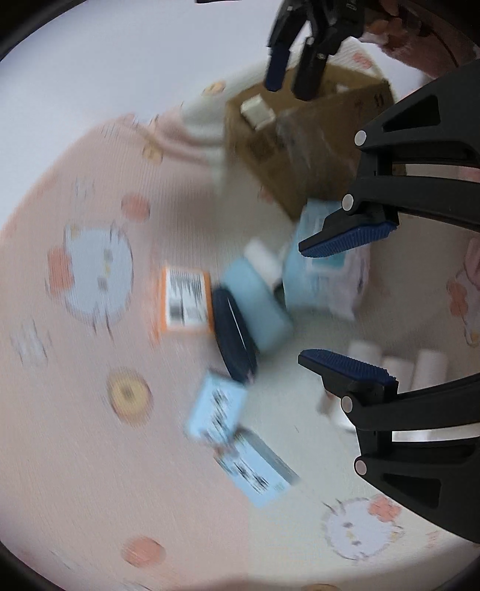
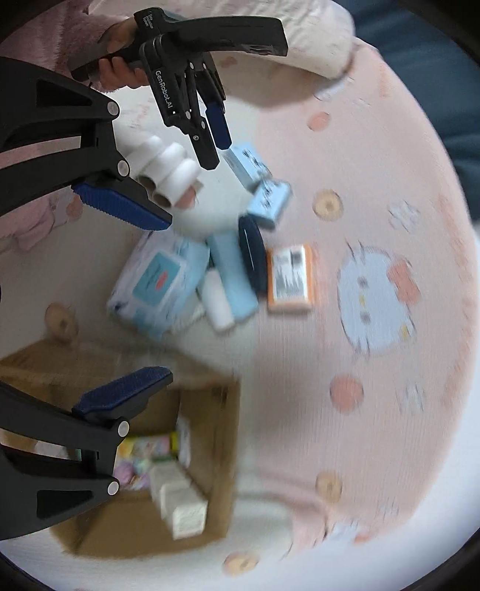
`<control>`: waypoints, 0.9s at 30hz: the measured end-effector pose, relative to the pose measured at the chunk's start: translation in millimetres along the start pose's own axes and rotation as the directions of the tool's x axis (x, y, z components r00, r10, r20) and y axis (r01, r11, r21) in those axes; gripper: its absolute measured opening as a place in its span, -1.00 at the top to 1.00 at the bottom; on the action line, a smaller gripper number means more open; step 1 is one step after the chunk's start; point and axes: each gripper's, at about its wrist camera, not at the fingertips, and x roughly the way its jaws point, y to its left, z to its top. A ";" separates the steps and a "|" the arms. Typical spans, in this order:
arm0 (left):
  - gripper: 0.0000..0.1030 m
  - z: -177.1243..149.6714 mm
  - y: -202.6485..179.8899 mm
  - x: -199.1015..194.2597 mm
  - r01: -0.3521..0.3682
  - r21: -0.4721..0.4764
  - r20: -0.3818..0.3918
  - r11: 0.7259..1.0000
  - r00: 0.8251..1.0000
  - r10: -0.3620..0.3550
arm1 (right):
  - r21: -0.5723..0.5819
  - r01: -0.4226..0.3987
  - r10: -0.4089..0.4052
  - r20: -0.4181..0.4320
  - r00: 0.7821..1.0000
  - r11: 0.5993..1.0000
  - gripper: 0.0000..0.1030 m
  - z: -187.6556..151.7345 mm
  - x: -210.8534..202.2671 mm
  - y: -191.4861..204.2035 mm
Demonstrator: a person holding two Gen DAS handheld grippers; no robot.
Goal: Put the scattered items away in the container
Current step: 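Withdraw the left gripper from the box toward the scattered items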
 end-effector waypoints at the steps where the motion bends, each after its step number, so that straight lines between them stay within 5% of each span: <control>1: -0.09 -1.4 9.1 2.2 -0.010 -0.026 -0.009 1.000 1.000 0.010 | -0.003 -0.019 0.019 -0.020 1.000 1.000 -0.46 2.8 10.2 4.0; 11: -0.09 -9.8 69.3 31.4 -0.084 -0.142 -0.102 0.986 0.992 0.070 | 0.038 -0.122 0.126 -0.149 0.981 0.992 -0.46 17.4 96.6 22.2; 27: -0.09 -12.8 67.9 95.6 0.020 -0.169 -0.210 0.985 0.976 -0.055 | 0.209 -0.081 0.117 -0.167 0.979 0.975 -0.46 -14.0 150.2 -3.6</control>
